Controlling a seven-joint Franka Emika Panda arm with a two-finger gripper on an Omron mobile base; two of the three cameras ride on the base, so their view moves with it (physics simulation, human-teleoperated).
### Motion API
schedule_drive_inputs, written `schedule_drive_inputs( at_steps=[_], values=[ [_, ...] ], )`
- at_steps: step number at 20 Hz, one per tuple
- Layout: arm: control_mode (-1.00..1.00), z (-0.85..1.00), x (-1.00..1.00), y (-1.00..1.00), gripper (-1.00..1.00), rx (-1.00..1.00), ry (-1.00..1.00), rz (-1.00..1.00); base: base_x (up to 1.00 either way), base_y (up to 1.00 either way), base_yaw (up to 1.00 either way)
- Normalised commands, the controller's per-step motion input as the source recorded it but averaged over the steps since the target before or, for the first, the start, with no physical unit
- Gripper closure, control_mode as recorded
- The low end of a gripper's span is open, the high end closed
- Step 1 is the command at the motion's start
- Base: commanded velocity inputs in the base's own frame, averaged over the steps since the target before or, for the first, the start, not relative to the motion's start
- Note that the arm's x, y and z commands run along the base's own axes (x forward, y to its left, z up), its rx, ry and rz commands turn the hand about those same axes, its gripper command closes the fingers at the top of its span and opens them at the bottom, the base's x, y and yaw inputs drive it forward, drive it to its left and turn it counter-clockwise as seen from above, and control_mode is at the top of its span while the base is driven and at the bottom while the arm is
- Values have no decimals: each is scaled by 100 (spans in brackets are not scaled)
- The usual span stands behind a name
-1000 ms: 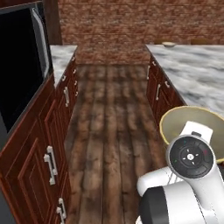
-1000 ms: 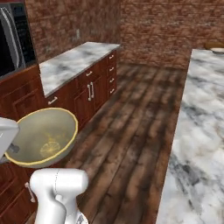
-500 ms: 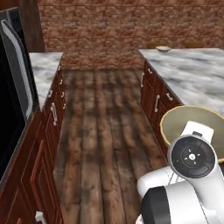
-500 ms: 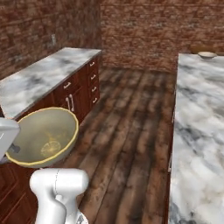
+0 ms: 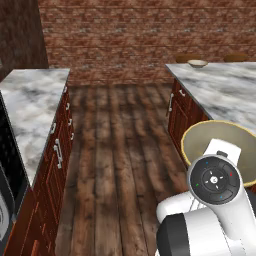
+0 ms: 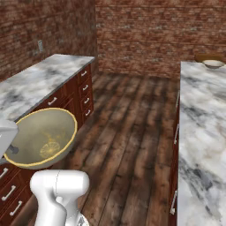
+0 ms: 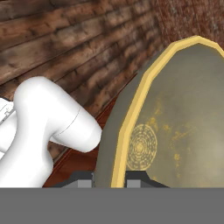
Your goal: Pick up the bowls from the cabinet and place each bowl in front of a stool on the dining counter.
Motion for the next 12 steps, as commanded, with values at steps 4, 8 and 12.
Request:
schedule_drive_inputs(
  at_steps=[4, 8, 12],
  values=[
    [100, 0, 0, 0, 100, 0, 0, 0, 100, 0, 0],
    [100, 0, 0, 0, 100, 0, 0, 0, 100, 0, 0],
    [100, 0, 0, 0, 100, 0, 0, 0, 100, 0, 0]
  ],
)
